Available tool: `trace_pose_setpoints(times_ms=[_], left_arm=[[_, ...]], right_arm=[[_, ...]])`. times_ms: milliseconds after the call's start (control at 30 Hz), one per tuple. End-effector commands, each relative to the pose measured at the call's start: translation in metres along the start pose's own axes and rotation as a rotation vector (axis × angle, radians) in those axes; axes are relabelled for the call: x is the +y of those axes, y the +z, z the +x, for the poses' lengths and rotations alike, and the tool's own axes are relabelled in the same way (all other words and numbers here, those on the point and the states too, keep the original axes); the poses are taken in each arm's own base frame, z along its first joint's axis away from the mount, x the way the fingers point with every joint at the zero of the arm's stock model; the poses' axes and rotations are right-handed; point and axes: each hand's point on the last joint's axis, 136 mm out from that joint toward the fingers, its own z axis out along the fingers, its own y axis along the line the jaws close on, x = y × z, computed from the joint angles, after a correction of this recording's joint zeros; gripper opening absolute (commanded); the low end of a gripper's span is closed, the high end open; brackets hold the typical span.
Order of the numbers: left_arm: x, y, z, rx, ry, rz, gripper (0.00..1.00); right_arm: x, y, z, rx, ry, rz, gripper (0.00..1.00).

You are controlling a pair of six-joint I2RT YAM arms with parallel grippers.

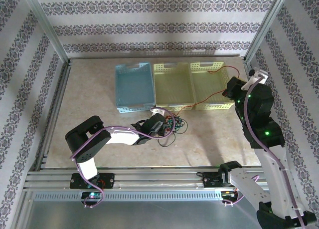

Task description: Untangle the cables

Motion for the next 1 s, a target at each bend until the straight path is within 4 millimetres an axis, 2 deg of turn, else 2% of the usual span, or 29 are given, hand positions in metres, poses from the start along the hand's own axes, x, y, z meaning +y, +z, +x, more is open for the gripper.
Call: trace_pose_setpoints(times_ms=[0, 167, 333, 500, 667, 733, 833, 967], left_arm=[[0.005, -0.002, 0.001, -0.006, -0.007, -0.019, 0.00], [0.012, -0.004, 0.002, -0.011, -0.020, -0.049, 0.00], [0.007, -0.004, 0.001, -0.022, -0.014, -0.020, 0.00], [-0.009, -0.005, -0.001, -0.039, 0.010, 0.076, 0.00], [-0.008, -0.009, -0.003, -0.080, -0.009, 0.095, 0.00], [-0.008, -0.008, -0.002, -0.081, -0.011, 0.096, 0.00], [-0.011, -0.008, -0.003, -0.074, -0.003, 0.109, 0.00], [-0.015, -0.007, -0.002, -0.067, 0.004, 0.125, 0.00]], right_arm=[[-0.002, -0.005, -0.048, -0.188, 0.021, 0.029, 0.00], [0.000, 0.003, -0.076, -0.274, 0.048, 0.006, 0.00], [0.001, 0.021, -0.096, -0.299, 0.067, -0.014, 0.00], [0.007, 0.039, -0.117, -0.302, 0.074, -0.044, 0.00], [0.012, 0.055, -0.132, -0.304, 0.060, -0.075, 0.00], [0.012, 0.066, -0.129, -0.283, 0.041, -0.074, 0.00], [0.001, 0.089, -0.111, -0.225, 0.012, -0.033, 0.00], [-0.029, 0.119, -0.066, -0.107, -0.002, 0.066, 0.00]])
